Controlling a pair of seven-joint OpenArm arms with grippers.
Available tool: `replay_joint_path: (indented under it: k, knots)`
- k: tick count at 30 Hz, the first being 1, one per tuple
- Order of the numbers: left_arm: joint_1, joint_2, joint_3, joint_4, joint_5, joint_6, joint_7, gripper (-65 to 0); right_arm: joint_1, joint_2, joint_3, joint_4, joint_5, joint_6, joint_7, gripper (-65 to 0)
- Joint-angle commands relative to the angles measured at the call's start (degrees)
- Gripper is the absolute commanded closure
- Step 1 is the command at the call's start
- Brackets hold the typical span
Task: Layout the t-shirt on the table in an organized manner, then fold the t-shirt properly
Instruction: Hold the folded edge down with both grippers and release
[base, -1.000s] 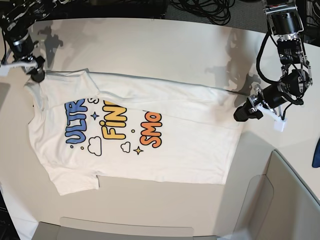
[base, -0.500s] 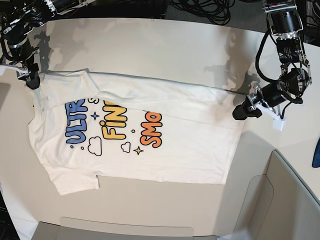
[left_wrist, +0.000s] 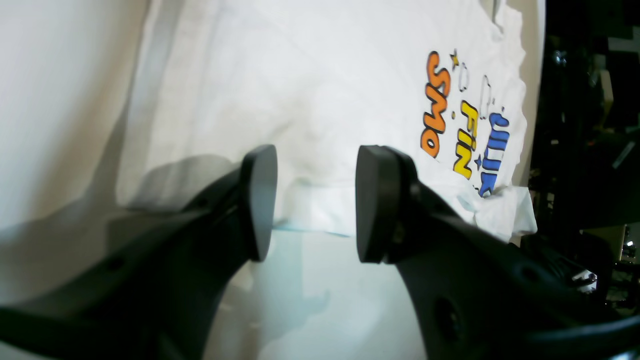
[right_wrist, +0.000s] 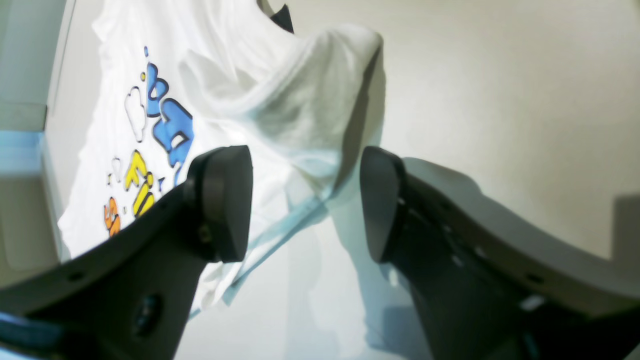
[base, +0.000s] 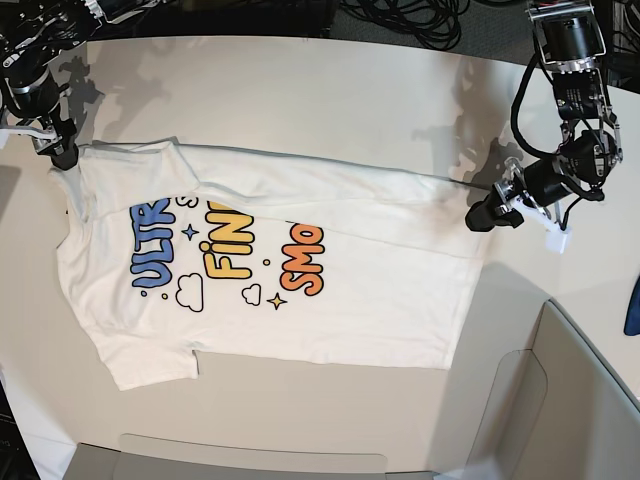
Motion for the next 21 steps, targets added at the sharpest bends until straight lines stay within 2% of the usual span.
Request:
replay_joint_path:
  k: [1, 13, 17, 19, 21]
  knots:
    - [-0.9, -1.2, -0.4, 0.7, -1.2, -0.3, -0.7, -24.3, 0.1, 1.7, -0.1, 1.0, 2.3, 1.7, 0.9, -34.5]
    - [-0.9, -1.0, -0.2, 0.7, -1.1, -0.3, -0.8, -24.3, -0.5, 2.6, -0.1, 0.9, 3.1, 2.9, 0.8, -34.5]
    - [-0.9, -1.0, -0.2, 0.7, -1.1, -0.3, -0.8, -24.3, -0.5, 2.8, -0.1, -1.9, 3.0, 6.5, 0.8, -34.6]
    - [-0.9, -1.0, -0.2, 0.7, -1.1, -0.3, -0.8, -24.3, -0.4, 3.6, -0.2, -4.3, 3.0, 8.1, 0.7, -37.0]
    - [-0.9, -1.0, -0.2, 0.7, -1.1, -0.3, -0.8, -24.3, -0.1, 4.2, -0.2, -7.5, 2.9, 9.0, -0.6, -42.7]
